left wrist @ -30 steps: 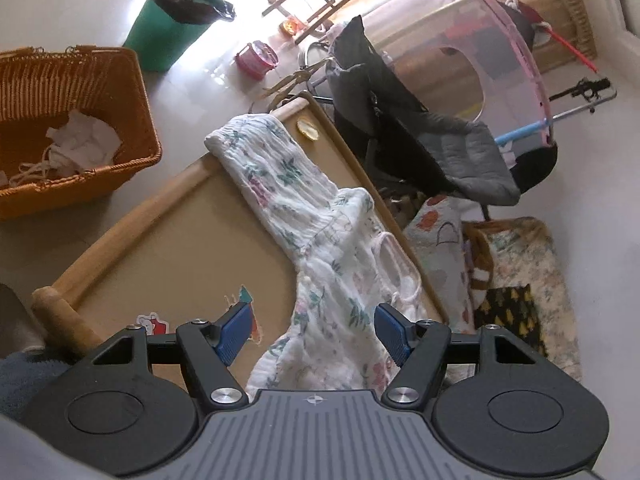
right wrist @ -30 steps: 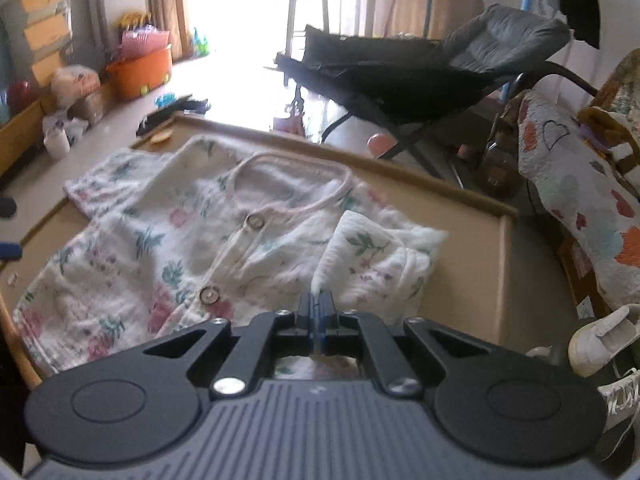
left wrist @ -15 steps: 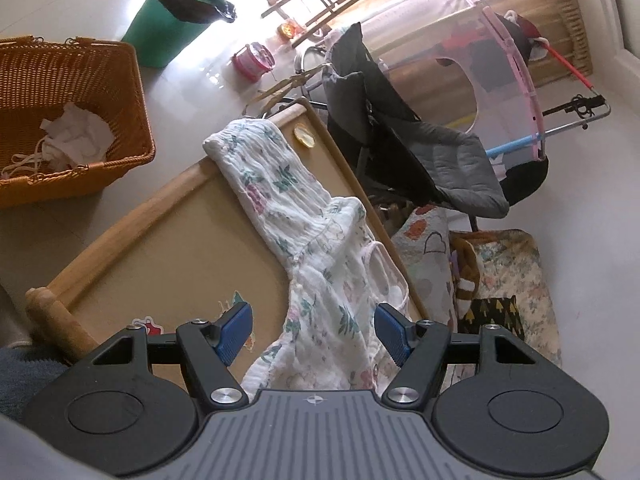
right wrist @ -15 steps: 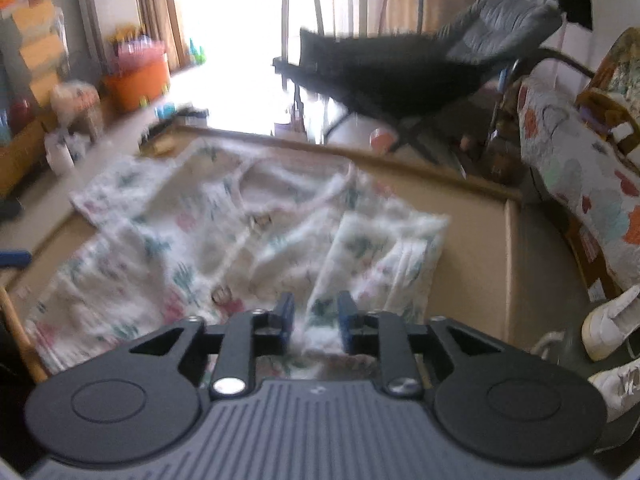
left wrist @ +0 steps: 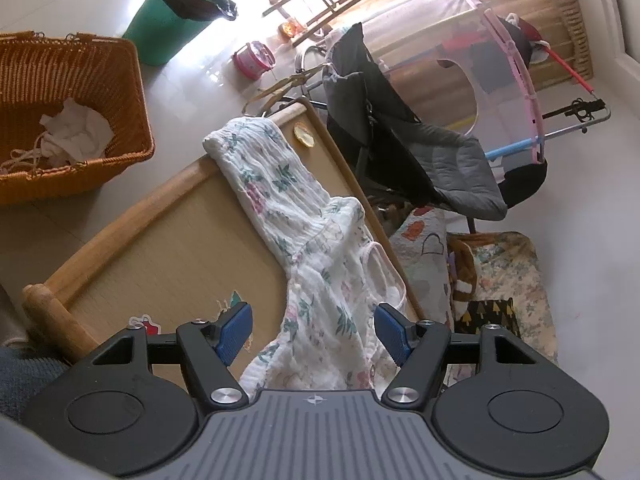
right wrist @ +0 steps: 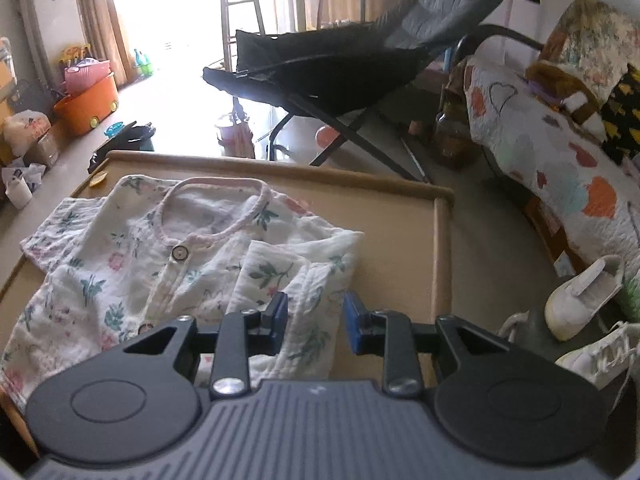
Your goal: Fold clothes
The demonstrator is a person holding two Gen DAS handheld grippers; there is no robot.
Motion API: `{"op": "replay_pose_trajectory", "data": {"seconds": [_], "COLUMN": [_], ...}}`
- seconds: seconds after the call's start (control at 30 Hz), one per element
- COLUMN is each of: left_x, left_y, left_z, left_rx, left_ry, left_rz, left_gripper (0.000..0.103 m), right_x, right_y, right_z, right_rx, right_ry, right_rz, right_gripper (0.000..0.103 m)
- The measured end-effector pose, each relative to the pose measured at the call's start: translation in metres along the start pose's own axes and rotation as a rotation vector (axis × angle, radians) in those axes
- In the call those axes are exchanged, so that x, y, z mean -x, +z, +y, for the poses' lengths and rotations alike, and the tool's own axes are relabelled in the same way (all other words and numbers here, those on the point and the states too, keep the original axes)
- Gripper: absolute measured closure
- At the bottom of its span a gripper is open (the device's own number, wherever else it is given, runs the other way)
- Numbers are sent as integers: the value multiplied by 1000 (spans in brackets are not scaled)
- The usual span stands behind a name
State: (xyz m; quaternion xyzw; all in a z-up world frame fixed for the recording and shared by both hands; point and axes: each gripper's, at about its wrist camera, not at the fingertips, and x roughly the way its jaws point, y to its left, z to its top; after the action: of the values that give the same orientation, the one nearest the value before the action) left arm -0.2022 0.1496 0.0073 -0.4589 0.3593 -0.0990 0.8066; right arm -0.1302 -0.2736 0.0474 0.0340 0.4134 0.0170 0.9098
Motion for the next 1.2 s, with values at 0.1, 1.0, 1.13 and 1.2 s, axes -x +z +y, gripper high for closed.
{"op": "replay_pose_trajectory", "data": {"seconds": [0.1, 1.0, 1.13, 1.2], "left_x": [0, 1, 1, 2], "left_y": [1, 2, 2, 2], "left_z": [1, 2, 2, 2], "left_rx": [7, 16, 14, 12], "left_ry": [-2, -8, -7, -7], "left_rz": [0, 2, 0, 0], "left_gripper": [34, 34, 34, 34], "right_x": [-12, -1, -9, -11], "right_y": [2, 15, 13, 11], "right_z": [-2, 69, 78, 82], "right_rx": [-41, 130, 144, 150], "right_ry": [-1, 160, 184, 206], "right_rz": [17, -6, 29, 46], "right_gripper": [78, 100, 99, 98]}}
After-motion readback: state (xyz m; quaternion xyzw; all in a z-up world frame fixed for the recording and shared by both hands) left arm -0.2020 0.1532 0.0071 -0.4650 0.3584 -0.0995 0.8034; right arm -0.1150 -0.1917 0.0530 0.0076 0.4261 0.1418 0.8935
